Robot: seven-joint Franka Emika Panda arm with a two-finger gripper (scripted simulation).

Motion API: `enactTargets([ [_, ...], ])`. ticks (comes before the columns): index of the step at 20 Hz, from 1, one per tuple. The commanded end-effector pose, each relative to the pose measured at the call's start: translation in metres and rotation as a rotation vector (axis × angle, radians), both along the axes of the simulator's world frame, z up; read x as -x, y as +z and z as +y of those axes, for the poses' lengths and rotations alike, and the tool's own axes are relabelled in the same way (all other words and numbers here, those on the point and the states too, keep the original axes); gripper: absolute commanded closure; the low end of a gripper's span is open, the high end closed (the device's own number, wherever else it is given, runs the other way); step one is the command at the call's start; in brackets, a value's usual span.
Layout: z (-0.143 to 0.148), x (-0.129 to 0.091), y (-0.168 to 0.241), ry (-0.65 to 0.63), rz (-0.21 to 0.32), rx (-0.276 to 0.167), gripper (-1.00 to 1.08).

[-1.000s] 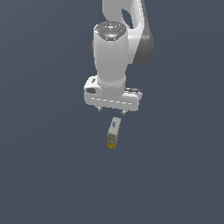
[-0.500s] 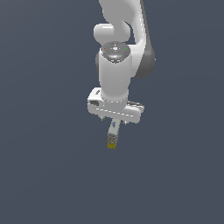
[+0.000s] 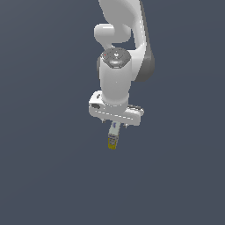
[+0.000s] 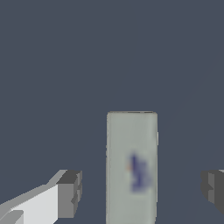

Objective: Pick up the object and move it to a goal position.

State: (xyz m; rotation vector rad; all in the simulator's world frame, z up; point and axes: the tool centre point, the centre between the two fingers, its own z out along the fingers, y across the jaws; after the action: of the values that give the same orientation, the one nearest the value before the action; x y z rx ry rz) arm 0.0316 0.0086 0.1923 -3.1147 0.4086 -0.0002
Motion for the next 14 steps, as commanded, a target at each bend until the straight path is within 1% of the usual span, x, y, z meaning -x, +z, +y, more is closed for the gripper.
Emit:
enactTargets([
  [1, 0.000, 0.000, -0.011, -0.001, 0.001, 0.000, -0.92],
  [7, 0.000, 0.001, -0.036, -0.002, 0.000, 0.000, -0.92],
  [12, 0.000, -0.001, -0.040, -0.002, 0.000, 0.000, -0.92],
  [13, 0.000, -0.001, -0.040, -0.002, 0.000, 0.000, 1.08],
  [14, 0.000, -0.001, -0.040, -0.002, 0.000, 0.000, 1.08],
])
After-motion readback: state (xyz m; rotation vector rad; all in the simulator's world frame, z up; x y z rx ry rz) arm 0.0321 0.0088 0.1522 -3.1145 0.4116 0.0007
